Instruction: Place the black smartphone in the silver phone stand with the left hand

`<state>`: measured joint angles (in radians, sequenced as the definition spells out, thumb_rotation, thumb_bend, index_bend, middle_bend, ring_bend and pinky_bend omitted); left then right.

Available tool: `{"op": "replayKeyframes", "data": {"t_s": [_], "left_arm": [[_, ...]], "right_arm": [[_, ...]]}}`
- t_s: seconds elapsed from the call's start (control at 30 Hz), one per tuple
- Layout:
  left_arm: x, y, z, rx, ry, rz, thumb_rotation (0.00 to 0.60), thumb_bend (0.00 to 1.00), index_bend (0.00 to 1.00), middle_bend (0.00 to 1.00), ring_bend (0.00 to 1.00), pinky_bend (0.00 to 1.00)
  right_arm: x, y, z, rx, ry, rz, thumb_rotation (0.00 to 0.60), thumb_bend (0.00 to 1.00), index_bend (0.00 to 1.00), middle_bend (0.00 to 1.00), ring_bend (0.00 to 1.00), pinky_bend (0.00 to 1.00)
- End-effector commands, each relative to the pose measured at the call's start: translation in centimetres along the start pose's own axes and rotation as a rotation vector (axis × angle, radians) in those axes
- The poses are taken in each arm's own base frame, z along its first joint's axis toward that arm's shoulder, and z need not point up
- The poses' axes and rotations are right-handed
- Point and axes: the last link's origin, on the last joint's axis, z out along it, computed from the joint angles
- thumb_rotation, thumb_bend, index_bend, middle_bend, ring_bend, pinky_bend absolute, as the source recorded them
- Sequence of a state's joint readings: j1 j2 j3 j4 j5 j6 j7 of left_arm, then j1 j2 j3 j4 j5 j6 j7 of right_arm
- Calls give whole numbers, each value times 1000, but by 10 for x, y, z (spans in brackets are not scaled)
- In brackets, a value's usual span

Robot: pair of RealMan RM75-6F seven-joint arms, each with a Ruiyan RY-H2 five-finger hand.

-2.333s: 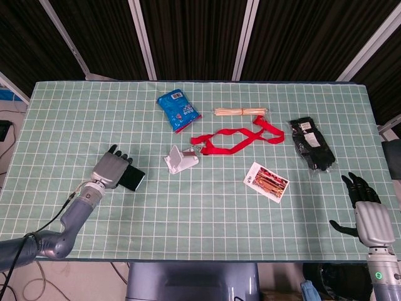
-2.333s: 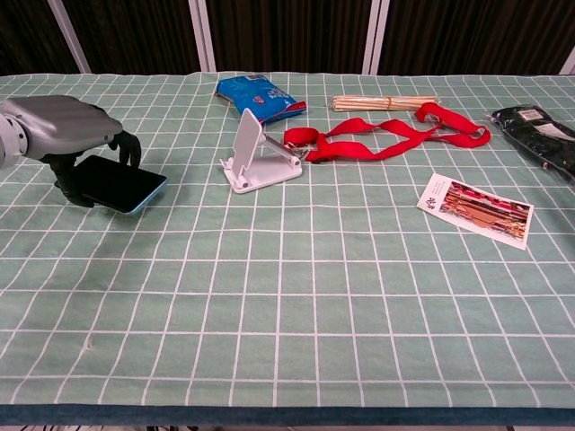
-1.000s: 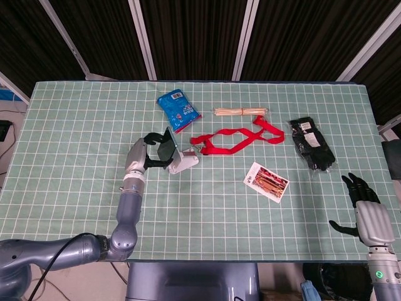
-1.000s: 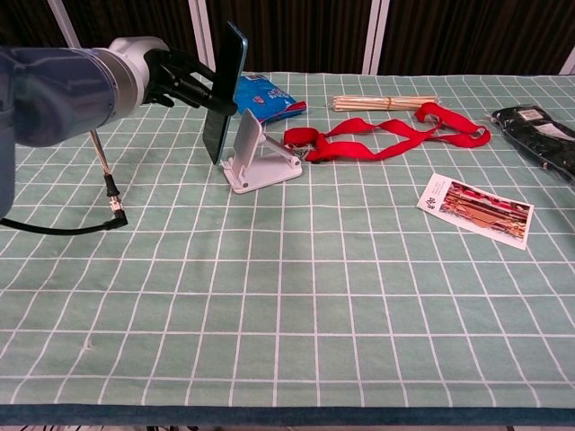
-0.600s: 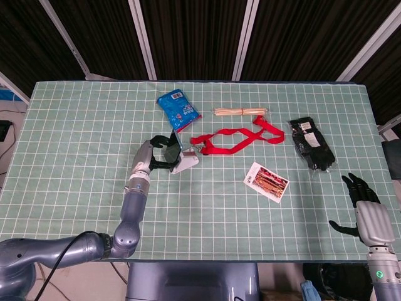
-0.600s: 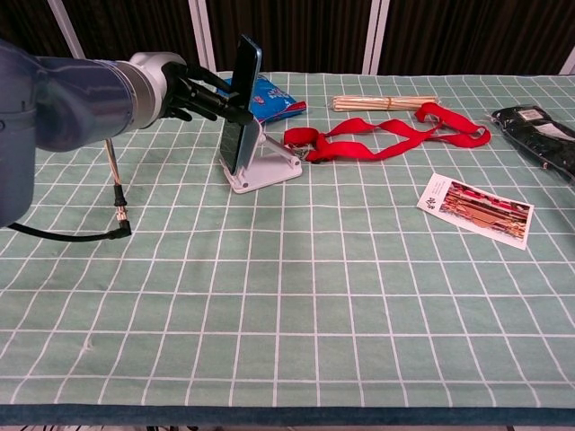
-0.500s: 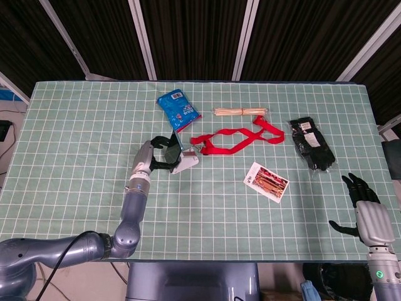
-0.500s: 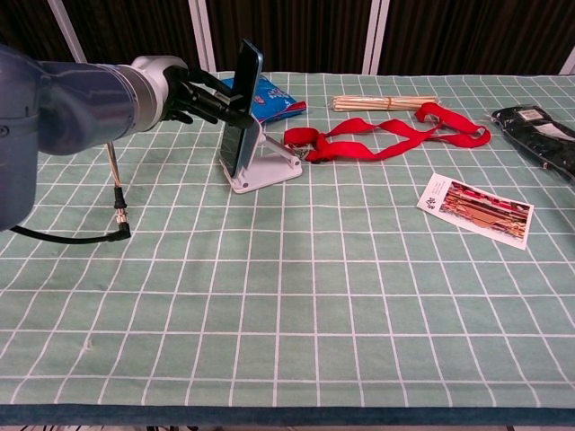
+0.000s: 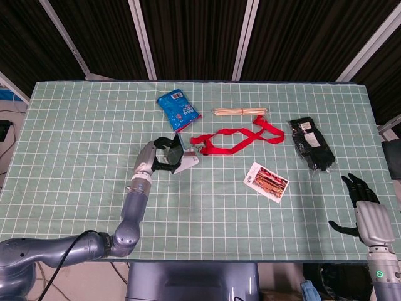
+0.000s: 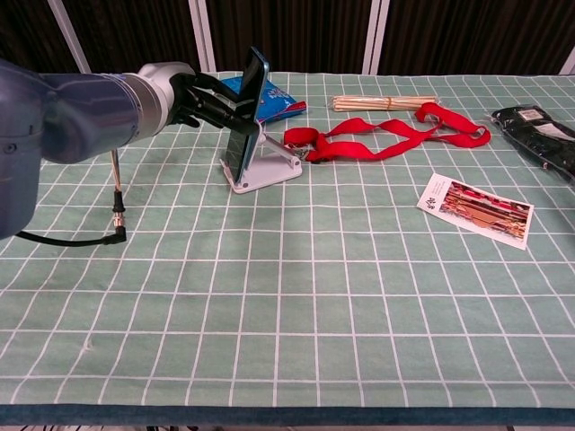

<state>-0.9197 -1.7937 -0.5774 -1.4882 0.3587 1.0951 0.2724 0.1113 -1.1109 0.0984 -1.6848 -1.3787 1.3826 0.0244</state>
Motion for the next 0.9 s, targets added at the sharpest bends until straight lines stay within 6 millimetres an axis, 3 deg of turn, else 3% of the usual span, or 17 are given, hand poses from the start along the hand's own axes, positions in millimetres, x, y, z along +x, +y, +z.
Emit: {"op": "replayKeyframes", "data": {"t_s": [0.03, 0.9], "left_arm": [[-1, -2, 0, 0, -4, 4, 600, 458, 619, 686, 234, 84], [1, -9, 3, -23, -4, 21, 600, 450, 590, 654, 217, 84]], "right_arm": [[0, 0, 0, -1, -2, 1, 600, 183, 0, 0, 0, 154], [0, 0, 0, -3, -6, 3, 600, 183, 0, 0, 0, 154]]}}
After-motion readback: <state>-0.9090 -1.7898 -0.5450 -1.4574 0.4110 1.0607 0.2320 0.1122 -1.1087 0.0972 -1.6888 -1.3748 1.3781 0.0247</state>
